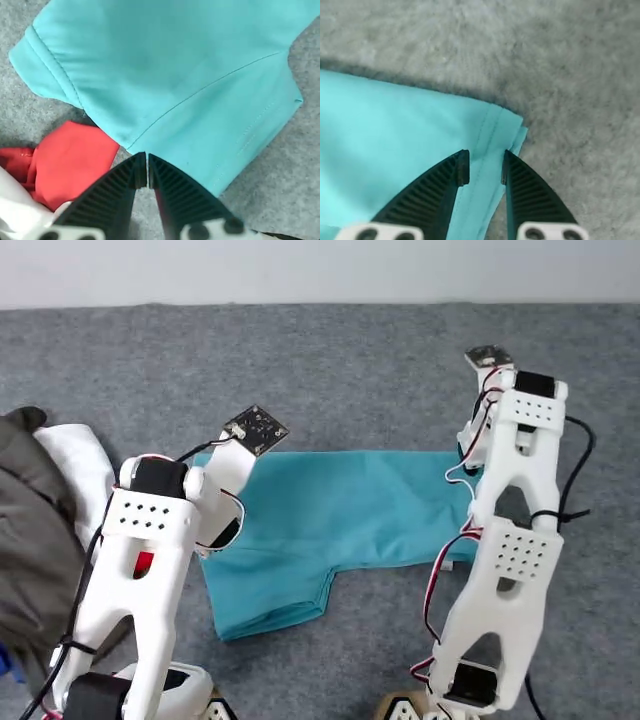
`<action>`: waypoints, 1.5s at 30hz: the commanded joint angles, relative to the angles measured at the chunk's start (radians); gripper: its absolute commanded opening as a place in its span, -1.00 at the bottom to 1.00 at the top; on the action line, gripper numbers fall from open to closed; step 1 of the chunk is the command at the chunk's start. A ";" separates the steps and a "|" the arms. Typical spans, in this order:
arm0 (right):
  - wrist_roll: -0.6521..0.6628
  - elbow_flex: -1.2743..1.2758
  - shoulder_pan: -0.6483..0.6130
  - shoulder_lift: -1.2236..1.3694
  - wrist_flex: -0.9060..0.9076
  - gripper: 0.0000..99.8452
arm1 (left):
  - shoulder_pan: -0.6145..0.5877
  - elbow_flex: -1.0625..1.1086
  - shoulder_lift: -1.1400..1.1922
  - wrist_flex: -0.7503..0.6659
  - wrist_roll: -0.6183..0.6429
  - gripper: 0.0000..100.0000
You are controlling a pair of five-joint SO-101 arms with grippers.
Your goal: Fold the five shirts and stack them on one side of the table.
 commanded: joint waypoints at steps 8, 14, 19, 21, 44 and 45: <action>-0.008 -0.071 -0.008 -0.004 -0.001 -0.99 | -0.006 -0.031 -0.038 0.006 -0.014 -0.97; 0.021 -0.071 -0.001 -0.065 -0.008 -0.98 | -0.006 -0.031 -0.037 0.005 -0.015 -0.97; 0.121 -0.072 0.002 -0.081 -0.059 -0.98 | -0.006 -0.031 -0.037 0.005 -0.015 -0.97; 0.150 -0.072 0.012 -0.081 -0.091 -0.98 | -0.006 -0.031 -0.037 0.006 -0.015 -0.97; 0.173 -0.021 -0.008 -0.328 0.245 -0.69 | -0.006 -0.031 -0.043 0.012 -0.014 -0.97; 0.170 0.041 -0.008 -0.363 0.245 -0.69 | -0.006 -0.031 -0.044 0.012 -0.014 -0.97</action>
